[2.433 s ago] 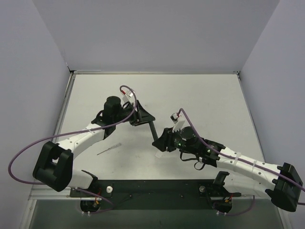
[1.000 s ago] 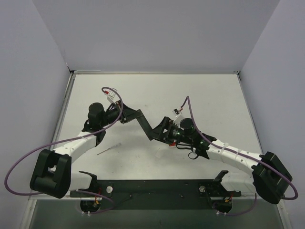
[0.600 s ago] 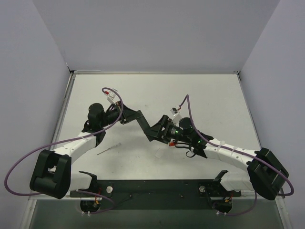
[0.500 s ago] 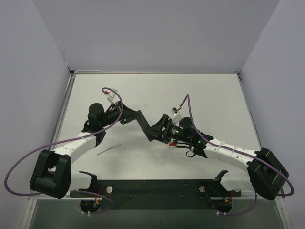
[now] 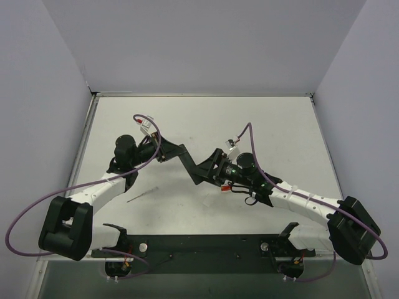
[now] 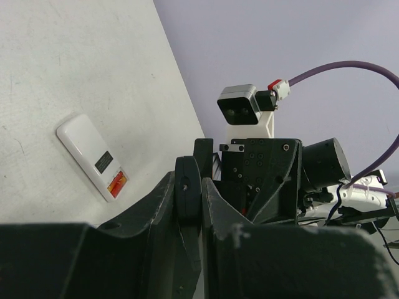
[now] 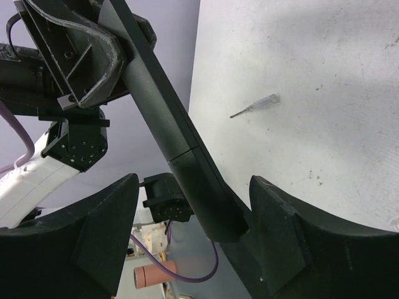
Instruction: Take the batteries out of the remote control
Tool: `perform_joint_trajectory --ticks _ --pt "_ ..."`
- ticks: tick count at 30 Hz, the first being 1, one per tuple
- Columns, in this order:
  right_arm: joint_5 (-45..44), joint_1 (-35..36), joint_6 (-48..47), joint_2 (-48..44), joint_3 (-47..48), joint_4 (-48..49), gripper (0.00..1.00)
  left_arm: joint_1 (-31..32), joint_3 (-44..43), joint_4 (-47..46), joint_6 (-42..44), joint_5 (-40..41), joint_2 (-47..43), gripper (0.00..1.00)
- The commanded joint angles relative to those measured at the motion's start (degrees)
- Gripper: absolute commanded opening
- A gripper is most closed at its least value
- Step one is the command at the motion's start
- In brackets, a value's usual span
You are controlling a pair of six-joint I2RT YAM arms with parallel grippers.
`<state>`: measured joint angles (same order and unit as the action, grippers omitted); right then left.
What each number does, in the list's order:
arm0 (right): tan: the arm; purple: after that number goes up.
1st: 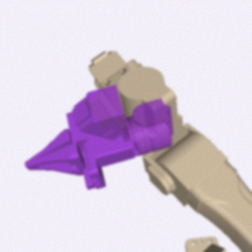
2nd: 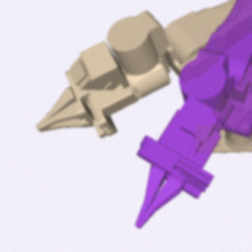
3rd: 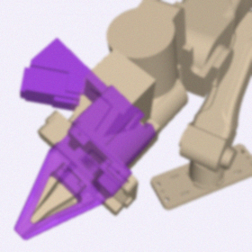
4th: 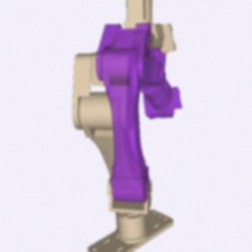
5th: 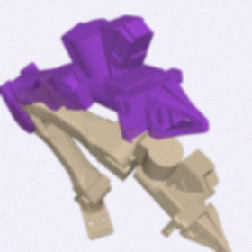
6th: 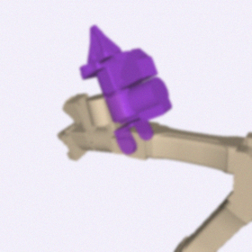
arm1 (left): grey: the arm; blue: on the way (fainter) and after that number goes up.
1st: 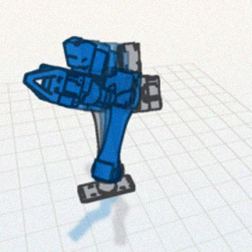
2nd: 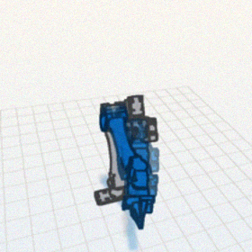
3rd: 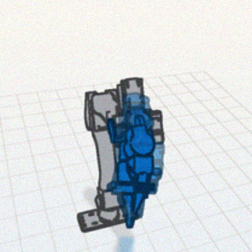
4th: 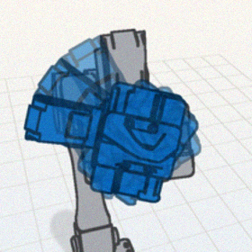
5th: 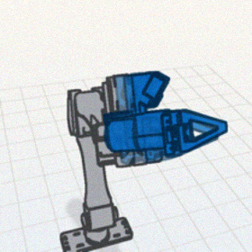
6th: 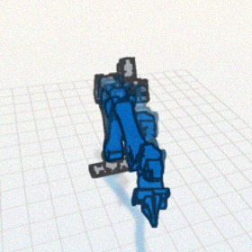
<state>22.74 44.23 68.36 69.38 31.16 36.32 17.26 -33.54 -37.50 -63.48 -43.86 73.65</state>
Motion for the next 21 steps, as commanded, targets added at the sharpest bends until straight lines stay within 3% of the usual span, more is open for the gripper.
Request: perform_joint_trajectory --ticks 1,16,21 --pt "-1.0 -0.5 0.6 -2.7 0.1 2.4 0.65 -0.1 0.0 -2.8 -0.5 -0.4 -2.6 0.00" --pt "-1.9 -0.5 1.6 -2.6 -0.1 1.7 0.62 -0.1 0.2 -3.4 -1.6 -0.4 -3.1 0.00" --pt "-1.9 -0.5 2.0 -2.4 -1.0 3.2 0.45 -0.1 0.3 -3.9 -2.3 0.0 -3.1 0.00"
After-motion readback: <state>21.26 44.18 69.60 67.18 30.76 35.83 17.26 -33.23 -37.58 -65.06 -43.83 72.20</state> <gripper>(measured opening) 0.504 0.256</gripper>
